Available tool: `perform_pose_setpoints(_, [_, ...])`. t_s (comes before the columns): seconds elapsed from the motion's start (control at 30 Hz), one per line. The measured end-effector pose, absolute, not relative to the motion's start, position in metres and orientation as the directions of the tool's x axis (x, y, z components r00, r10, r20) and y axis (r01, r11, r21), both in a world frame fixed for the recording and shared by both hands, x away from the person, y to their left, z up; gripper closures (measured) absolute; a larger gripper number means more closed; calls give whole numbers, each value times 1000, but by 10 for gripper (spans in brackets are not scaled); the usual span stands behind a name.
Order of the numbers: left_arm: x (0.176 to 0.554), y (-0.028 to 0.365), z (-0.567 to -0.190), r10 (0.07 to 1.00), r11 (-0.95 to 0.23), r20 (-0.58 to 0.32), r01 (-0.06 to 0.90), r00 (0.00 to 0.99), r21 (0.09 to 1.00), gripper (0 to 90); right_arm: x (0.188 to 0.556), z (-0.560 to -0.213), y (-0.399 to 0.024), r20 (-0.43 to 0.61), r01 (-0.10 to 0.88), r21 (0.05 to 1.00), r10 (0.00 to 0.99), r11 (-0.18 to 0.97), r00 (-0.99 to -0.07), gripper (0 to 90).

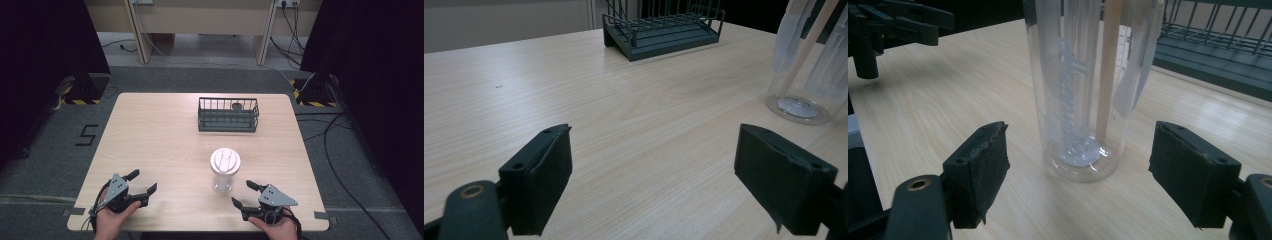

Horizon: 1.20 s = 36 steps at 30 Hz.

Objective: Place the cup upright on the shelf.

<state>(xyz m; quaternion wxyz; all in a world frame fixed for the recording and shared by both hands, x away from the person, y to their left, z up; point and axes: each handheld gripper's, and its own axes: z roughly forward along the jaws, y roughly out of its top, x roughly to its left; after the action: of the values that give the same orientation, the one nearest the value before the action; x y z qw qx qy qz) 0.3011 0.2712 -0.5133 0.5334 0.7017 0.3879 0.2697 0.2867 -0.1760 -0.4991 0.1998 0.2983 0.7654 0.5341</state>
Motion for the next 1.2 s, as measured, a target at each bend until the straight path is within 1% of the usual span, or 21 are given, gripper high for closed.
perform_pose_setpoints(0.5, [301,271,-513,830,-129,-37,256,556,958,151,301,-498,-161,16,249,934,667,256,-745,215])
perform_pose_setpoints(0.9, [301,270,-512,826,-130,-36,251,563,959,150,317,-501,-150,41,251,942,666,223,-745,169])
perform_pose_setpoints(1.2, [301,271,-512,826,-126,-38,251,562,960,150,325,-501,-142,43,251,943,666,219,-744,162])
